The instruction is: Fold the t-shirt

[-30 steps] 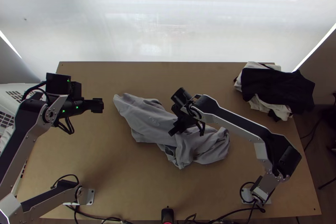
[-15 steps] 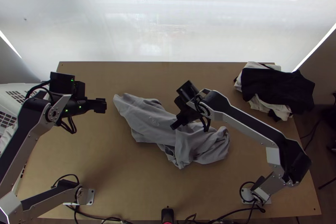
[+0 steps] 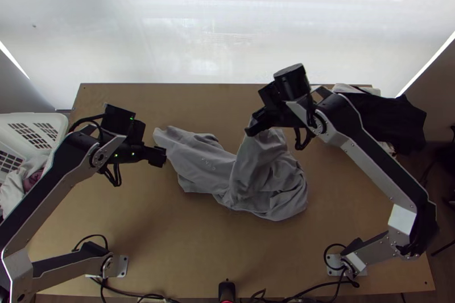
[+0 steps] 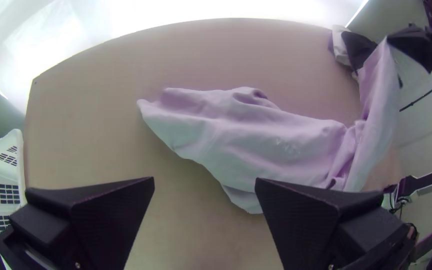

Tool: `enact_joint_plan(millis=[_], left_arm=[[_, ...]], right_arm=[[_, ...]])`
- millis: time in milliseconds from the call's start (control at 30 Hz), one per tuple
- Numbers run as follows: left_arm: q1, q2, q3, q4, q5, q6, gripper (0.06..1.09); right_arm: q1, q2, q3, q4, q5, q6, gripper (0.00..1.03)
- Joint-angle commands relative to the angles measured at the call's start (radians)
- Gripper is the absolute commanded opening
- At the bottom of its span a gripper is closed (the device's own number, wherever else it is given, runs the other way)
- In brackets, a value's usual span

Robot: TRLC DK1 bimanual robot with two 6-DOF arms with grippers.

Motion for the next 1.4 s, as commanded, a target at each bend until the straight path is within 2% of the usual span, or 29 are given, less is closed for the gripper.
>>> enact_joint_plan(millis=[0,133,300,533,933,1067,1367], left_arm=[[-0.1,0.052,0.005,0.002,0.0,0.021,1.04],[-0.187,0.078,-0.014,0.002,-0.025,0.074,1.04],[-0.279,0.13,-0.031,0.018,-0.153,0.187,1.04],[-0.316,0.178,-0.058,0.115,-0.195,0.241,1.04],[-0.381,0.283,-0.123,0.287,-0.244,0.297,1.04],[-0.41,0.316,-0.081,0.262,-0.241,0.287,1.03],[-0.493,0.385,0.001,0.075,-0.216,0.219,1.03]], right_arm=[[-0.103,-0.015,0.128,-0.023,0.007,-0.025,0.03],[-0.163,-0.015,0.163,-0.026,0.006,-0.036,0.03],[-0.235,-0.015,0.178,-0.023,0.007,-0.036,0.03],[-0.337,-0.016,0.192,0.004,0.007,-0.037,0.03],[-0.363,-0.018,0.178,0.003,0.006,-0.036,0.03],[-0.364,-0.016,0.175,0.003,0.007,-0.034,0.03],[-0.366,-0.018,0.16,0.003,0.007,-0.031,0.03]])
